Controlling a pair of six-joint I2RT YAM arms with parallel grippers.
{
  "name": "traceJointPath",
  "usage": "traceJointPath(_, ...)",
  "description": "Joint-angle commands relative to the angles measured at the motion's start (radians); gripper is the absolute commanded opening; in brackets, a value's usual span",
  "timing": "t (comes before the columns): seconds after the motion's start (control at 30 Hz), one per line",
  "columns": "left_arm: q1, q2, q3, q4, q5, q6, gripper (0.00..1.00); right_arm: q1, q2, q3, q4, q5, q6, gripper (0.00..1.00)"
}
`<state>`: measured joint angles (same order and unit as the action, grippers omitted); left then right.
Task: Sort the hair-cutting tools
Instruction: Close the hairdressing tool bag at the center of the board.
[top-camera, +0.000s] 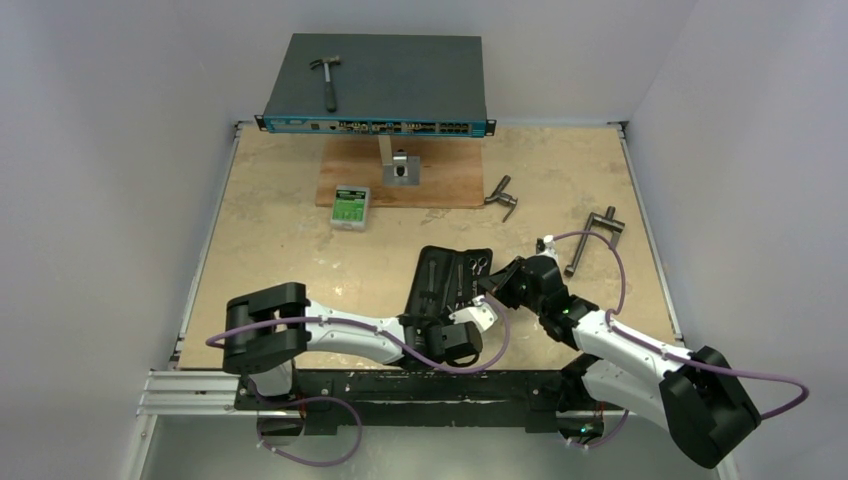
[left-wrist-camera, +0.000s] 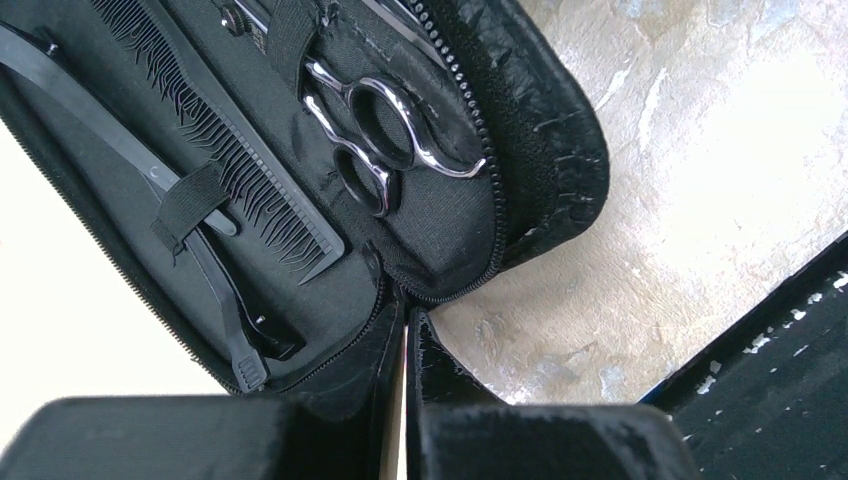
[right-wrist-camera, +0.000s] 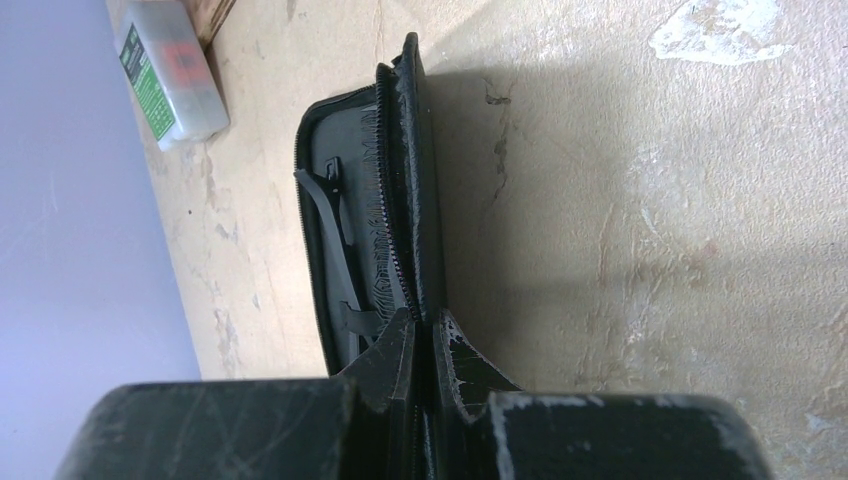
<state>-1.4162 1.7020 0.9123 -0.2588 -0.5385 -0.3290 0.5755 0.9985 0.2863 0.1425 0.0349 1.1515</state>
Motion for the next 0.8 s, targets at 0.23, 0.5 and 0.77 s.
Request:
traceJointPath(0.23, -0.005, -0.103, -0.065, 0.084, 0.014, -0.004, 0.00, 0.002, -0.025, -0.005, 0.038, -0.014, 0.019, 0.00)
traceJointPath(0.5, -0.034, -0.142, -0.123, 0.117, 0.050, -0.016, 0.00, 0.001, -0.015, -0.013, 0.053, 0.002, 0.038, 0.00)
traceJointPath(0.77, -0.073, -0.141, -0.137, 0.100, 0.066, -0.037, 0.00, 0.001, 0.013, -0.023, 0.084, 0.020, 0.060, 0.00)
